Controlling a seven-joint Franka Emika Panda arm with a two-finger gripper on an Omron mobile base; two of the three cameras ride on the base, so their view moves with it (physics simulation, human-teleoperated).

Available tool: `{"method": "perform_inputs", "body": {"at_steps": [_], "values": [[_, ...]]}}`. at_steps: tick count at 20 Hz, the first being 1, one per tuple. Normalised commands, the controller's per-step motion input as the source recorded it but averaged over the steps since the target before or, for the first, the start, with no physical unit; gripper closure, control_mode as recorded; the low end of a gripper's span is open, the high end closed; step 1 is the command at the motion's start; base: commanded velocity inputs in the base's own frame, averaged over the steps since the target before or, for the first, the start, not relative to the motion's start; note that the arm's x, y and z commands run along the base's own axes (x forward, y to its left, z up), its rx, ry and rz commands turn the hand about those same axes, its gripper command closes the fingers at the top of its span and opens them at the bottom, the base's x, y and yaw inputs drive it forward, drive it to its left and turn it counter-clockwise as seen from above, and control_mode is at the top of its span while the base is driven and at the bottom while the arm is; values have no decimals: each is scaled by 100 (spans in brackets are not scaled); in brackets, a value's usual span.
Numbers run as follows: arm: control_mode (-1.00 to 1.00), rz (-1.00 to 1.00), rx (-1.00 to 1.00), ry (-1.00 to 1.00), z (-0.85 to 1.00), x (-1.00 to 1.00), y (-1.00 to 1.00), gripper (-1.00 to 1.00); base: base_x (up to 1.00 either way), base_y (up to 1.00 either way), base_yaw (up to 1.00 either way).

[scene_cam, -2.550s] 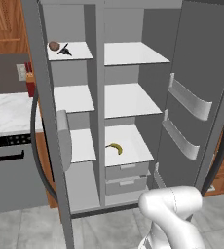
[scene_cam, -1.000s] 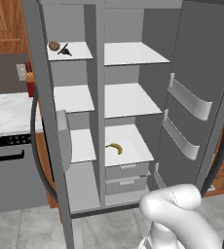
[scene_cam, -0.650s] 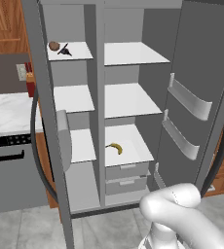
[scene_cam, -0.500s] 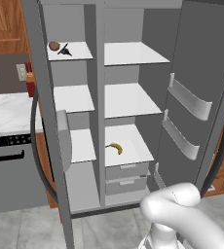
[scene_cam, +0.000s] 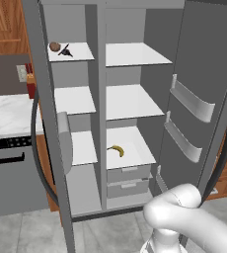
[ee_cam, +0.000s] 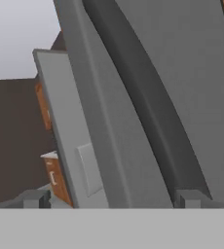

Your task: There's a fish in the fridge that needs to be moved to the freezer for freezing. Pick up the fish from the fridge, place it on any shelf in the freezer, and close the fridge and freezer doors when done.

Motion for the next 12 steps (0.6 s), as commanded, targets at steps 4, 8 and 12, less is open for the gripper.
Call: {"method": "perform_inputs", "body": {"at_steps": [4, 8, 12], "values": [[-100, 0, 0, 0, -25, 46, -1, -100, 0, 0, 0], [-100, 0, 0, 0, -23, 42, -3, -100, 0, 0, 0], [-100, 0, 0, 0, -23, 35, 0, -100, 0, 0, 0]]}}
